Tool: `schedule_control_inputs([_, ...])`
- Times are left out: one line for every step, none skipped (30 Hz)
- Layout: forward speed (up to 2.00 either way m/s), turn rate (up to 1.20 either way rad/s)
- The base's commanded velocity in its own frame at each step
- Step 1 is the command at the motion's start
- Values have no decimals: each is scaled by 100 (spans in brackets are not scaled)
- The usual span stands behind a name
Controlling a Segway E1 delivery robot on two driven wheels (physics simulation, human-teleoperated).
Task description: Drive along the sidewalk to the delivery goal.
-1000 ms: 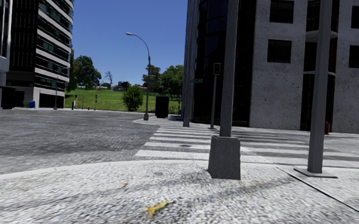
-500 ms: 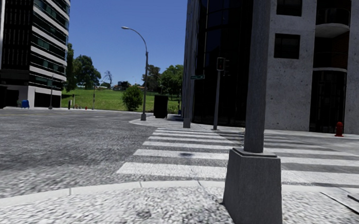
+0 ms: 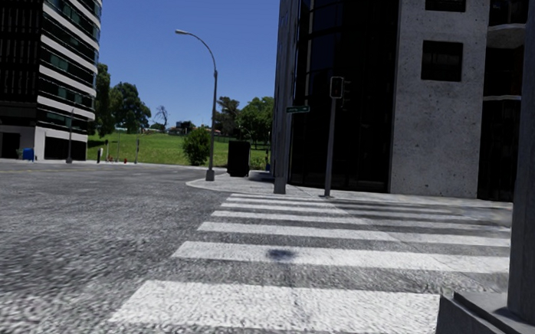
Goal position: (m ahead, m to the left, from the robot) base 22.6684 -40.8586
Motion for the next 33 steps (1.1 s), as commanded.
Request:
schedule_control_inputs([200, 0])
schedule_control_inputs([200, 0])
schedule_control_inputs([200, 0])
schedule_control_inputs([200, 0])
schedule_control_inputs([200, 0])
schedule_control_inputs([200, 0])
schedule_control_inputs([200, 0])
schedule_control_inputs([200, 0])
schedule_control_inputs([200, 0])
schedule_control_inputs([200, 0])
schedule_control_inputs([200, 0])
schedule_control_inputs([200, 0])
schedule_control_inputs([200, 0])
schedule_control_inputs([200, 0])
schedule_control_inputs([200, -5])
schedule_control_inputs([200, -23])
schedule_control_inputs([200, -23])
schedule_control_inputs([200, -45])
schedule_control_inputs([200, -71])
schedule_control_inputs([200, -92])
schedule_control_inputs([200, -96])
schedule_control_inputs([200, -96])
schedule_control_inputs([200, -99])
schedule_control_inputs([200, -100])
schedule_control_inputs([200, -100])
schedule_control_inputs([200, -100])
schedule_control_inputs([200, -101])
schedule_control_inputs([200, -101])
schedule_control_inputs([200, -101])
schedule_control_inputs([200, -101])
schedule_control_inputs([200, -101])
schedule_control_inputs([200, -101])
schedule_control_inputs([200, -101])
